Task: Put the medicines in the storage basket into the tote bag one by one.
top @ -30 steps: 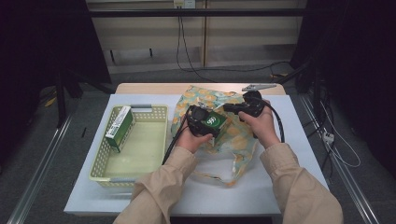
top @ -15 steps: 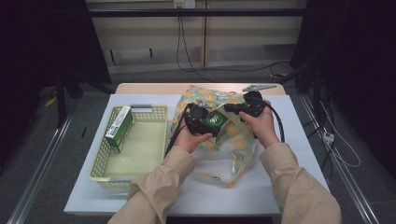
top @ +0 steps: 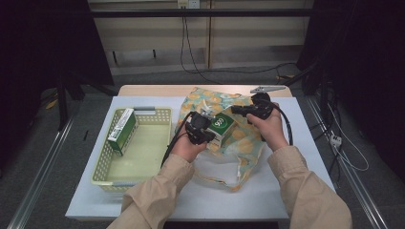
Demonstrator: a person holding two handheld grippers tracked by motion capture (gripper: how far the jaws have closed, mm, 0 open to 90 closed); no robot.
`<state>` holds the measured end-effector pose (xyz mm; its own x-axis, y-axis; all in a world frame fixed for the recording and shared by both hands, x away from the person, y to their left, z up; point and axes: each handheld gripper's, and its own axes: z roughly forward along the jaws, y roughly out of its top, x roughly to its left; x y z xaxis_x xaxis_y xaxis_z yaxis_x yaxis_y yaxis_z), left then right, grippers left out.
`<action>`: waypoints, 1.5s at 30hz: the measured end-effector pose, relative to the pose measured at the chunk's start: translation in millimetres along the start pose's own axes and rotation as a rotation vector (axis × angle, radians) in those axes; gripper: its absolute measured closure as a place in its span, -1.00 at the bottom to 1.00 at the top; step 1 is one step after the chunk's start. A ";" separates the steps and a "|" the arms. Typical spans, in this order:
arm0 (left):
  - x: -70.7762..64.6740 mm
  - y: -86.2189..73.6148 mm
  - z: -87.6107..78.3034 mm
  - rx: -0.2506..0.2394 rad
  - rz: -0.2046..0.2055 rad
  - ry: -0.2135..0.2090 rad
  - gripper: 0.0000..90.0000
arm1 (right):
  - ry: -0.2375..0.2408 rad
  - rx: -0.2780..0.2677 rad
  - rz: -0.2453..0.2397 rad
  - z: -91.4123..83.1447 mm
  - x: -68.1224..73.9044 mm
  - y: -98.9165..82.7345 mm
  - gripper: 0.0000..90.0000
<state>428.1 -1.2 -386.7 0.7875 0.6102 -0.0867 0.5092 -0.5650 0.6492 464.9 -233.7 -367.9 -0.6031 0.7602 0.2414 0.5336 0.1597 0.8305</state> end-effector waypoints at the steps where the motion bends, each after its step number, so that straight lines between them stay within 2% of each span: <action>1: 0.0 -0.7 3.8 -0.012 -0.012 0.013 1.00 | 0.000 -0.001 0.002 0.1 0.5 0.1 1.00; 5: 2.7 3.1 14.9 -0.058 -0.029 0.016 1.00 | 0.007 0.005 0.002 2.6 0.4 -0.9 1.00; 9: 5.8 11.2 31.6 -0.105 -0.071 -0.001 1.00 | 0.007 0.010 0.006 5.6 0.2 -3.0 1.00; 15: 17.5 16.0 54.2 -0.165 -0.100 0.035 1.00 | 0.003 0.017 0.010 7.8 -0.8 -4.9 1.00; 17: 20.9 14.6 57.0 -0.173 -0.124 0.030 1.00 | -0.001 0.022 0.010 8.4 -0.5 -4.6 1.00; 18: 21.1 14.0 56.9 -0.180 -0.123 0.028 1.00 | -0.003 0.018 0.010 8.5 -0.4 -4.5 1.00; 21: 19.8 14.5 47.8 -0.189 -0.116 0.003 1.00 | -0.002 0.021 0.011 8.7 -0.3 -4.7 1.00; 24: 16.4 16.7 33.9 -0.194 -0.108 -0.022 0.85 | -0.005 0.023 0.016 9.1 0.0 -5.1 1.00; 25: 14.1 17.3 29.3 -0.188 -0.109 -0.010 0.77 | -0.005 0.022 0.017 9.1 0.2 -5.0 1.00; 26: 13.9 17.3 24.4 -0.179 -0.103 -0.030 0.63 | -0.006 0.019 0.013 9.0 0.9 -4.7 1.00; 28: 12.4 16.9 14.3 -0.170 -0.100 -0.031 0.41 | -0.004 0.019 0.010 8.6 2.9 -4.1 1.00; 29: 11.0 16.5 9.7 -0.175 -0.107 -0.013 0.35 | -0.003 0.020 0.005 8.2 4.1 -3.8 1.00; 31: 11.0 16.3 0.6 -0.172 -0.093 -0.017 0.10 | -0.001 0.023 0.003 7.0 6.3 -3.5 1.00; 34: 9.8 16.8 -10.2 -0.154 -0.078 -0.011 -0.09 | 0.000 0.018 0.000 6.3 8.6 -3.5 1.00; 36: 11.4 16.0 -16.9 -0.144 -0.066 -0.003 -0.16 | 0.001 0.019 -0.001 6.9 10.1 -4.0 1.00; 38: 13.8 14.0 -22.1 -0.148 -0.087 -0.014 -0.24 | 0.002 0.024 -0.006 8.0 11.6 -4.2 1.00; 45: 23.2 6.9 -47.5 -0.144 -0.067 0.020 -0.53 | 0.004 0.021 -0.003 8.5 10.9 -5.7 1.00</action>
<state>433.4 35.4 -348.3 0.7459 0.6553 -0.1192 0.5039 -0.4381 0.7444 460.3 -221.0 -374.2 -0.6072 0.7572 0.2410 0.5441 0.1752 0.8205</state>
